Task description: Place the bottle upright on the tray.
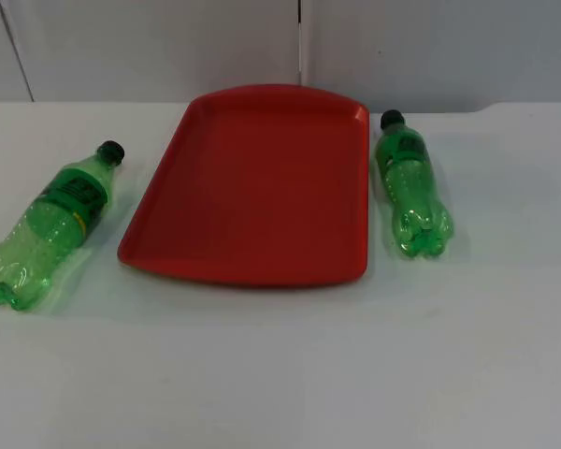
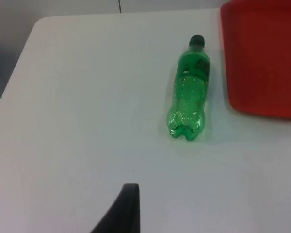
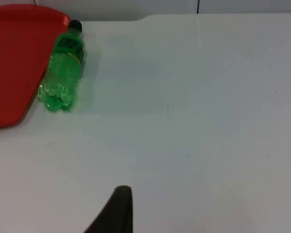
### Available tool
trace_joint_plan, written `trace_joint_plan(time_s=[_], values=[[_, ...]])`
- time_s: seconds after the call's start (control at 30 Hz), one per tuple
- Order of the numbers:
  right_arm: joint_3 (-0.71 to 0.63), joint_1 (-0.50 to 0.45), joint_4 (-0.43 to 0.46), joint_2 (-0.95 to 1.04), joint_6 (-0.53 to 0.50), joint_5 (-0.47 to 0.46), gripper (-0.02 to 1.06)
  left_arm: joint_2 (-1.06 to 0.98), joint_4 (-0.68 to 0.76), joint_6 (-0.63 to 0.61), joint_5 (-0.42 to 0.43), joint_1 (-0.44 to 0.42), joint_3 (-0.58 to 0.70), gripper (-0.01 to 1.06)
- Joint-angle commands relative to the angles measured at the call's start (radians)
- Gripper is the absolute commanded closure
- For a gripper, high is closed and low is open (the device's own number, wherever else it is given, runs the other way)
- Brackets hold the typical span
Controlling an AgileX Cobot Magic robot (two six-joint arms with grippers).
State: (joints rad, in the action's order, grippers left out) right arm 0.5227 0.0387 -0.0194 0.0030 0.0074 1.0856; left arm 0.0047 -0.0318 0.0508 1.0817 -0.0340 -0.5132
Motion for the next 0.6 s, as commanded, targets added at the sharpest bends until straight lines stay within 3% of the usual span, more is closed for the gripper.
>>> trace_joint_plan(time_s=[0.0, 0.57], values=[[-0.007, -0.009, 0.001, -0.003, 0.0, -0.008, -0.01, -0.005, -0.011, -0.004, -0.003, -0.003, -0.021, 0.0], [-0.007, -0.009, 0.001, -0.003, 0.0, -0.008, -0.01, 0.102, -0.026, -0.004, -0.026, -0.003, -0.141, 0.0]])
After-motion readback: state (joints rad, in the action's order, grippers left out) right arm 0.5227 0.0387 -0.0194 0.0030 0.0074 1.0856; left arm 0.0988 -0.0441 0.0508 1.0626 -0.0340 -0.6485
